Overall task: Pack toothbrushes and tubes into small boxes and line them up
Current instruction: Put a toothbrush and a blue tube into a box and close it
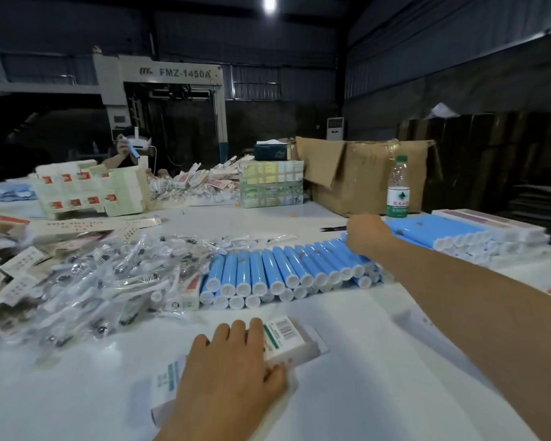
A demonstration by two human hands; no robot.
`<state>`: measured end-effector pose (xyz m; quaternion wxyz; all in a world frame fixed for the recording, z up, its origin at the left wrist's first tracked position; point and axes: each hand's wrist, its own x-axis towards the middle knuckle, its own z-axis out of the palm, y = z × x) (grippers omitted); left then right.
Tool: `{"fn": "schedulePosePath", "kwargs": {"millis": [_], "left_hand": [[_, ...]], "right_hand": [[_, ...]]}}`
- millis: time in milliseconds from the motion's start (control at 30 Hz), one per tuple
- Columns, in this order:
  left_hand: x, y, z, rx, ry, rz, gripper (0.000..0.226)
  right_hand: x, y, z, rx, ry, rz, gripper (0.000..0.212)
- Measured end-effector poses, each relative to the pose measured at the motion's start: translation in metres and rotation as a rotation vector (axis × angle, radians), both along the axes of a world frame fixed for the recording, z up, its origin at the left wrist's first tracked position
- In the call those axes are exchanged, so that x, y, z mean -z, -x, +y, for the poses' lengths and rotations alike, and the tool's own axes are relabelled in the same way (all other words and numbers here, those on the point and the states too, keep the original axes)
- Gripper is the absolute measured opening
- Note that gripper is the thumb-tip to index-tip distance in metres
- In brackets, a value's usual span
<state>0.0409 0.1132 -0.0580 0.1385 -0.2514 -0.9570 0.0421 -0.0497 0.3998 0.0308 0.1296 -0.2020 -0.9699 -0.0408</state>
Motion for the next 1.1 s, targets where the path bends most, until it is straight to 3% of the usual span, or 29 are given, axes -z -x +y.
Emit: {"fn": "schedulePosePath", "kwargs": {"millis": [300, 400, 500, 600, 700, 733, 833, 900, 1000, 1100], "left_hand": [[0.000, 0.008, 0.001, 0.004, 0.042, -0.054, 0.083], [-0.001, 0.009, 0.001, -0.005, 0.055, -0.068, 0.083], [-0.003, 0.007, 0.002, -0.004, 0.055, -0.063, 0.082], [-0.003, 0.005, 0.003, 0.007, 0.042, -0.043, 0.081], [-0.003, 0.002, 0.002, 0.013, 0.013, -0.027, 0.077], [-0.004, 0.002, 0.000, 0.011, 0.007, -0.016, 0.076], [-0.006, 0.001, -0.003, 0.010, -0.026, 0.033, 0.074], [-0.007, 0.000, -0.004, 0.007, -0.062, 0.067, 0.075], [-0.010, -0.003, -0.002, 0.019, -0.109, 0.094, 0.073], [-0.012, -0.005, 0.002, 0.031, -0.126, 0.123, 0.075]], "right_hand": [[-0.002, 0.038, 0.004, 0.048, -0.048, -0.242, 0.014], [0.001, 0.031, -0.004, -0.005, -0.080, -0.244, 0.011], [0.007, 0.020, -0.008, -0.021, -0.120, -0.239, 0.027], [0.008, 0.007, -0.008, -0.012, -0.072, -0.250, 0.024], [0.000, -0.010, -0.010, 0.017, 0.125, -0.055, 0.008], [-0.004, -0.015, -0.011, 0.012, 0.227, 0.050, 0.014], [-0.014, -0.042, -0.030, -0.087, 0.682, 0.333, 0.073], [-0.011, -0.069, -0.048, -0.228, 1.024, 0.499, 0.092], [0.016, -0.104, -0.076, -0.370, 1.250, 0.634, 0.099], [0.045, -0.119, -0.090, -0.401, 1.380, 0.775, 0.090]]}}
